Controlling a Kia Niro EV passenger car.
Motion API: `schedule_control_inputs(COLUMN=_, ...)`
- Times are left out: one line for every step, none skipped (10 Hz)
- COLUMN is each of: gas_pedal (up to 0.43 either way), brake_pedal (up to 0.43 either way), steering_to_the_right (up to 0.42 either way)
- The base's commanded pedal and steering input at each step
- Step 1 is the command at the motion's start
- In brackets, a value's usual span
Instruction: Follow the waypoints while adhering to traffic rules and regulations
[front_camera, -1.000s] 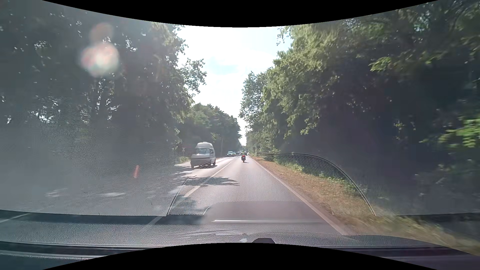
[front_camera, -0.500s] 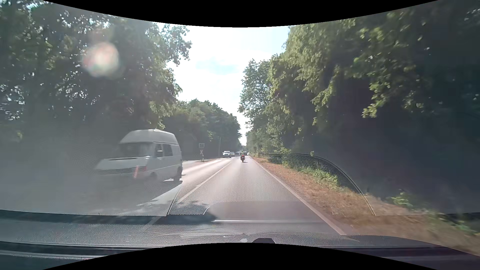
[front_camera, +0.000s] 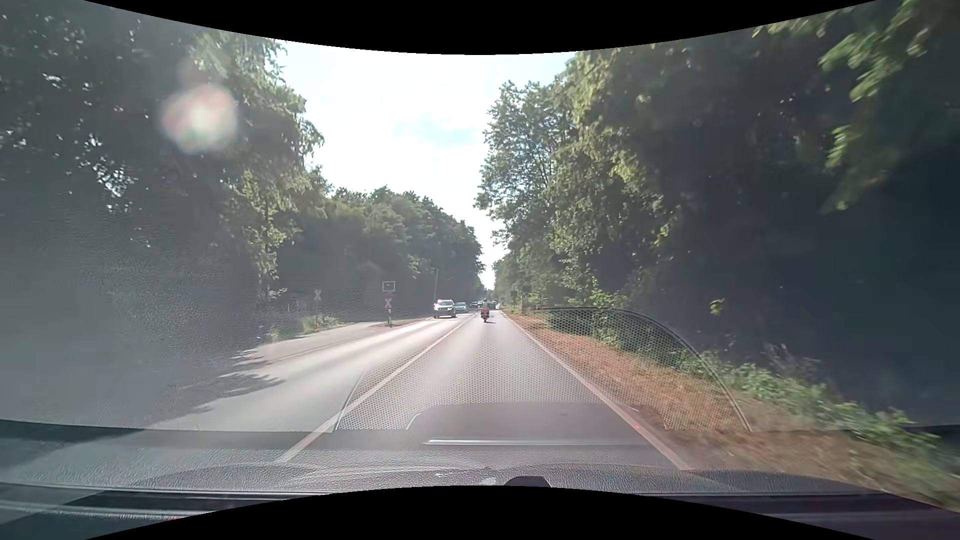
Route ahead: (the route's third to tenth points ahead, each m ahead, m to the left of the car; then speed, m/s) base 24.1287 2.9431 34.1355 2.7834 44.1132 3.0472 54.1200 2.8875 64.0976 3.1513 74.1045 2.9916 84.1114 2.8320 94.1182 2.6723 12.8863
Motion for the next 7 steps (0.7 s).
schedule_control_inputs(gas_pedal=0.169, brake_pedal=0.000, steering_to_the_right=-0.005)
schedule_control_inputs(gas_pedal=0.169, brake_pedal=0.000, steering_to_the_right=-0.005)
schedule_control_inputs(gas_pedal=0.169, brake_pedal=0.000, steering_to_the_right=-0.005)
schedule_control_inputs(gas_pedal=0.169, brake_pedal=0.000, steering_to_the_right=-0.005)
schedule_control_inputs(gas_pedal=0.169, brake_pedal=0.000, steering_to_the_right=-0.005)
schedule_control_inputs(gas_pedal=0.169, brake_pedal=0.000, steering_to_the_right=-0.005)
schedule_control_inputs(gas_pedal=0.169, brake_pedal=0.000, steering_to_the_right=-0.004)
